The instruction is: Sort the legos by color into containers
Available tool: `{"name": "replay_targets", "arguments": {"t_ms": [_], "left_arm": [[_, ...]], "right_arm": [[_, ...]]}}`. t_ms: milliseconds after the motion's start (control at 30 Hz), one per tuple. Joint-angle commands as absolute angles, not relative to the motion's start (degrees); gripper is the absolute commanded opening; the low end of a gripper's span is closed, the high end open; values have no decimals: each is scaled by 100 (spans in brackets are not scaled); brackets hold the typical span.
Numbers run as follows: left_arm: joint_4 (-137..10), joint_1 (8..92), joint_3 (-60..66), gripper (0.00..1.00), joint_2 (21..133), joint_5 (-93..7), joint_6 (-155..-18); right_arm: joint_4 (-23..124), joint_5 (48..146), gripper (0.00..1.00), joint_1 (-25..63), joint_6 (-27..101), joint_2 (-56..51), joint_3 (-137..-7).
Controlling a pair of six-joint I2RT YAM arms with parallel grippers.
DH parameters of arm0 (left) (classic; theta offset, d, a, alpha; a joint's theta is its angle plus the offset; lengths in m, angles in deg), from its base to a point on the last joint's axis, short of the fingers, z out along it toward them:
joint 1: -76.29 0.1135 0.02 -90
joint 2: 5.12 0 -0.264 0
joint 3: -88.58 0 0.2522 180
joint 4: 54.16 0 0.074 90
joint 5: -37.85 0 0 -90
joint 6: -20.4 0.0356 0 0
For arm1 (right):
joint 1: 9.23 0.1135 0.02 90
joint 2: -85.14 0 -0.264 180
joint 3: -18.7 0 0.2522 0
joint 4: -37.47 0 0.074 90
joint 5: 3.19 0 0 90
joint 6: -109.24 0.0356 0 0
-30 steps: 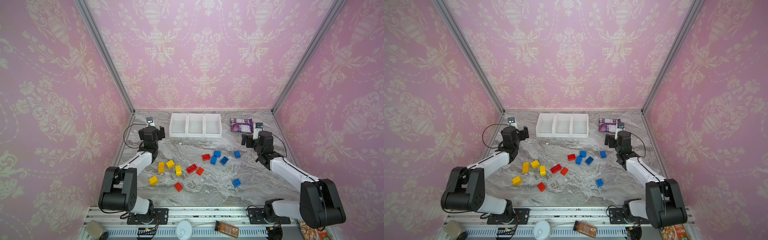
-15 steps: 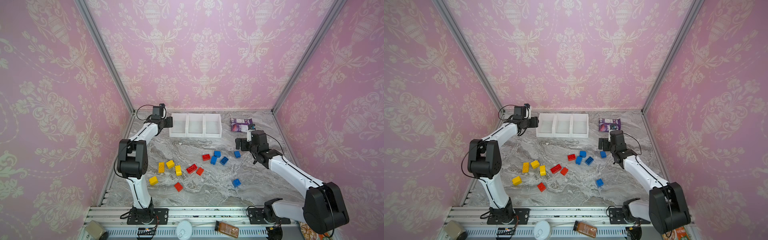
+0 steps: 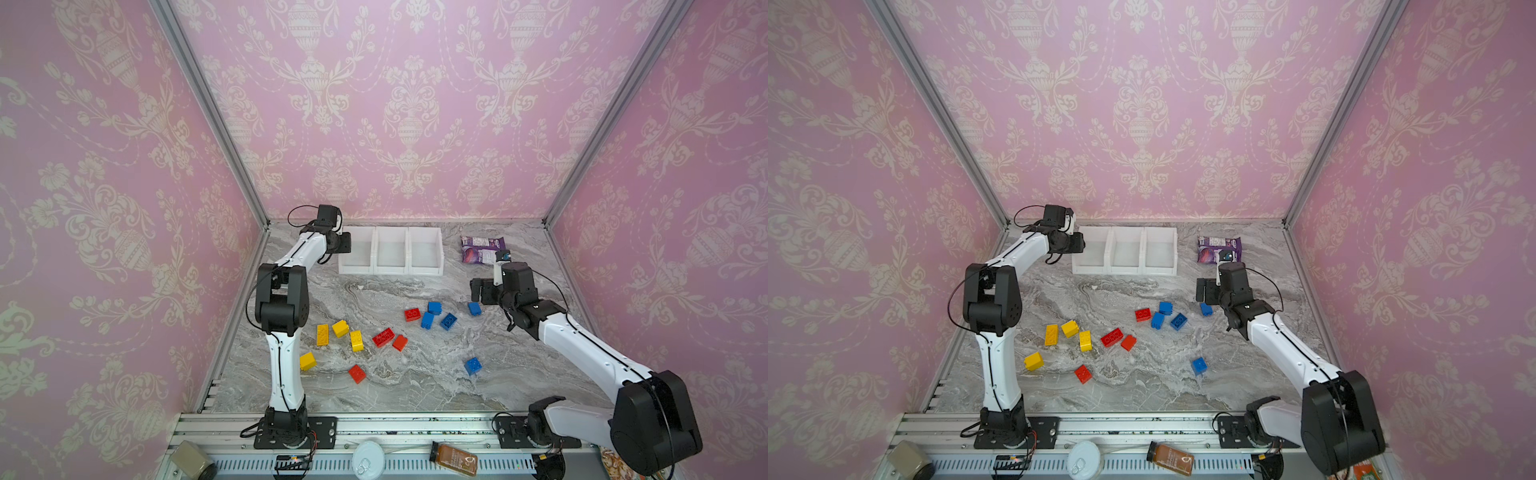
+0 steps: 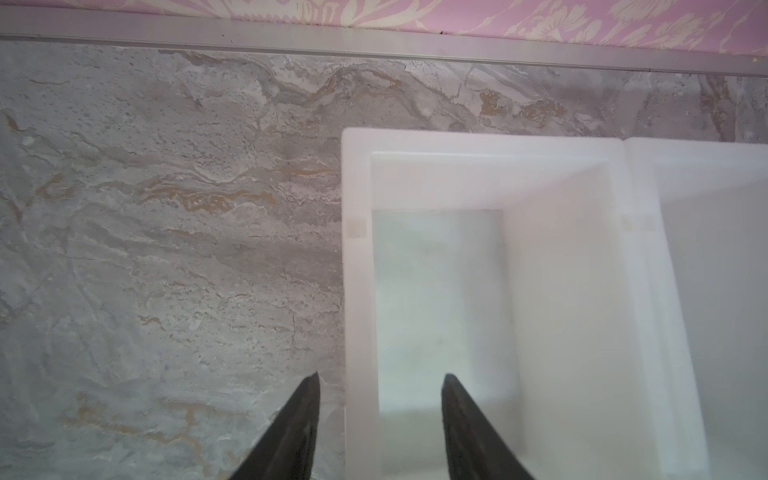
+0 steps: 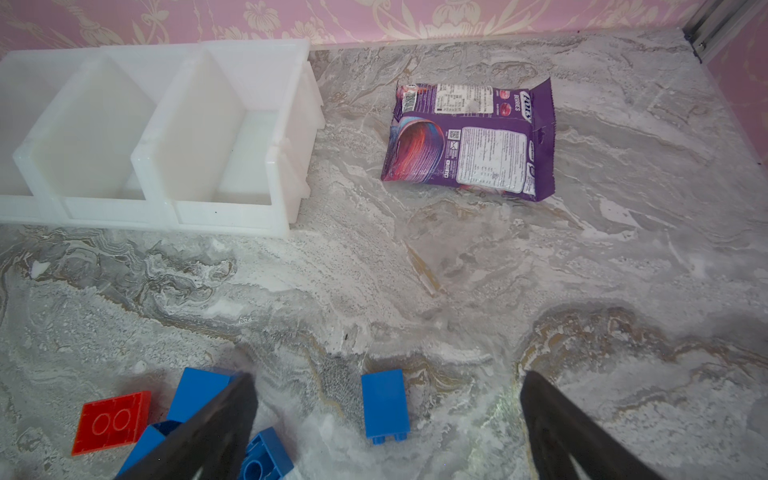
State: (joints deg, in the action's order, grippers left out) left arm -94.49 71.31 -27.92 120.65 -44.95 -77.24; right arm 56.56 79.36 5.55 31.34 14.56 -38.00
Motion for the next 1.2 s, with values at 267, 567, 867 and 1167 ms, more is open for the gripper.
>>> {"name": "replay_targets", "arguments": {"t_ms": [267, 567, 867, 1167], "left_arm": [[-9790, 7009, -2858, 33, 12242, -4798, -7751], [-9731, 6979, -2546, 17, 12020, -4872, -7668], [-9722, 6953, -2048, 1, 11618, -4908, -7513], [-9601, 6937, -700, 0, 10717, -5521, -7913]], "right_arm": [[5695, 7867, 100, 649, 3226, 1571, -3832], [5704, 7861, 100, 681, 3210, 1571, -3848], [5711, 7918, 100, 681, 3234, 1575, -3874], [5792, 7973, 100, 711, 3196, 1581, -3966]]}}
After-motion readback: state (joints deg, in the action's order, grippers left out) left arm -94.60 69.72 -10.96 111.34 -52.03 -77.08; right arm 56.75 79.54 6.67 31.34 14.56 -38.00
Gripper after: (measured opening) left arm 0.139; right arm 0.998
